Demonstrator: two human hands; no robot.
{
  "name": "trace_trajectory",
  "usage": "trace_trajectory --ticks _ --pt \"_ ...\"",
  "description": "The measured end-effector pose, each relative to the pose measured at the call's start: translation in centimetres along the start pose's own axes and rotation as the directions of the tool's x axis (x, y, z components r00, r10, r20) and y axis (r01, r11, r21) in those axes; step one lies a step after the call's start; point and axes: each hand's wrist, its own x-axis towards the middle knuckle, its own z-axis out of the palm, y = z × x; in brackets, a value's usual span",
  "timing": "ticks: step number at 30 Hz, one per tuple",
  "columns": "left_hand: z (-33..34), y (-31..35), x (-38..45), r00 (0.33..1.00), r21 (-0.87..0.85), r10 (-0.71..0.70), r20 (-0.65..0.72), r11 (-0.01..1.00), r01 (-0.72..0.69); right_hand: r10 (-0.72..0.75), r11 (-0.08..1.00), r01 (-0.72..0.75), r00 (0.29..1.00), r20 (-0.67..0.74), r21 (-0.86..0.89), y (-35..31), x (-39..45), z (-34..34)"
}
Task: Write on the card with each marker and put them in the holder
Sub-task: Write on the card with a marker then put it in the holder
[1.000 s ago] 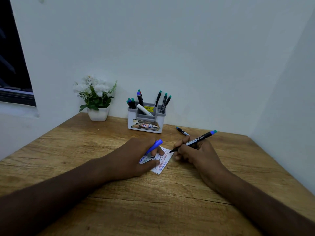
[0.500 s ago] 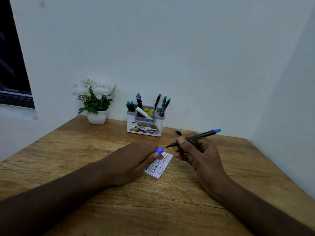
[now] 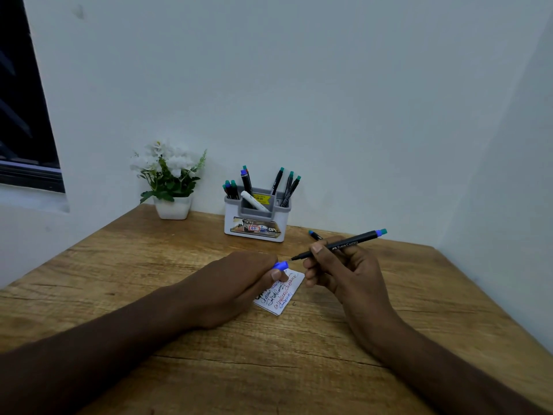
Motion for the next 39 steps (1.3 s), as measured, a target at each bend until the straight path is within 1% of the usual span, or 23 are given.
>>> trace_trajectory --ticks 3,6,9,11,14,15,17,21,25,30,33,35,37,38,39 --pt "0.1 -0.1 0.1 1.0 0.006 -0.004 -0.002 1.0 0.004 0.011 0.998 -0.011 1.0 -0.002 -0.059 0.1 0.0 0.0" --pt "0.2 -0.1 0.1 1.0 0.013 -0.001 -0.002 1.0 0.001 0.0 0.992 0.006 0.999 0.047 -0.125 0.1 -0.3 0.1" --pt "0.2 -0.1 0.0 1.0 0.001 -0.001 -0.017 1.0 0.001 0.068 0.983 -0.048 0.992 0.105 -0.177 0.0 -0.3 0.3" --pt "0.3 -0.2 0.0 0.999 -0.006 0.009 -0.037 1.0 -0.01 0.13 0.982 -0.107 0.981 0.146 -0.155 0.0 -0.2 0.3" --pt "0.3 -0.3 0.0 0.998 0.009 0.021 -0.057 1.0 -0.021 0.171 0.985 -0.163 0.967 0.188 -0.06 -0.1 0.1 0.1" --pt "0.3 -0.3 0.0 0.998 0.01 0.022 -0.057 1.0 -0.021 0.174 0.985 -0.167 0.966 0.192 -0.052 -0.1 0.2 0.2" --pt "0.4 -0.3 -0.1 0.998 0.017 0.026 -0.053 1.0 -0.026 0.18 0.982 -0.165 0.963 0.202 -0.09 0.1 0.2 0.4" --pt "0.3 0.0 0.1 0.997 0.08 0.038 -0.063 0.996 -0.033 0.171 0.962 -0.109 0.956 0.239 -0.251 0.4 -0.1 1.2" --pt "0.5 0.4 0.2 0.992 0.149 0.021 -0.123 0.989 -0.002 0.138 0.946 -0.069 0.97 0.198 -0.318 0.4 -0.2 2.2" --pt "0.4 1.0 0.2 0.992 0.188 -0.018 -0.128 0.981 0.042 0.111 0.927 -0.044 0.981 0.159 -0.374 0.5 -0.6 2.8" --pt "0.3 1.3 0.2 0.993 0.213 0.018 -0.115 0.977 0.007 0.087 0.923 -0.002 0.975 0.203 -0.385 0.1 -1.0 3.3" --pt "0.6 1.4 0.4 0.997 0.287 0.062 -0.048 0.957 -0.045 0.098 0.877 0.019 0.971 0.219 -0.48 -0.1 -1.2 3.5" --pt "1.1 1.1 0.7 0.996 0.344 0.078 -0.05 0.937 -0.056 0.042 0.827 0.122 0.96 0.276 -0.549 0.0 -1.3 3.3" --pt "1.2 0.9 0.8 0.994 0.307 0.069 -0.083 0.951 -0.04 0.015 0.819 0.172 0.947 0.32 -0.547 -0.1 -1.3 3.2" --pt "1.1 0.7 0.9 0.992 0.224 0.051 -0.118 0.974 -0.024 0.003 0.819 0.197 0.937 0.348 -0.538 -0.5 -1.4 3.0"
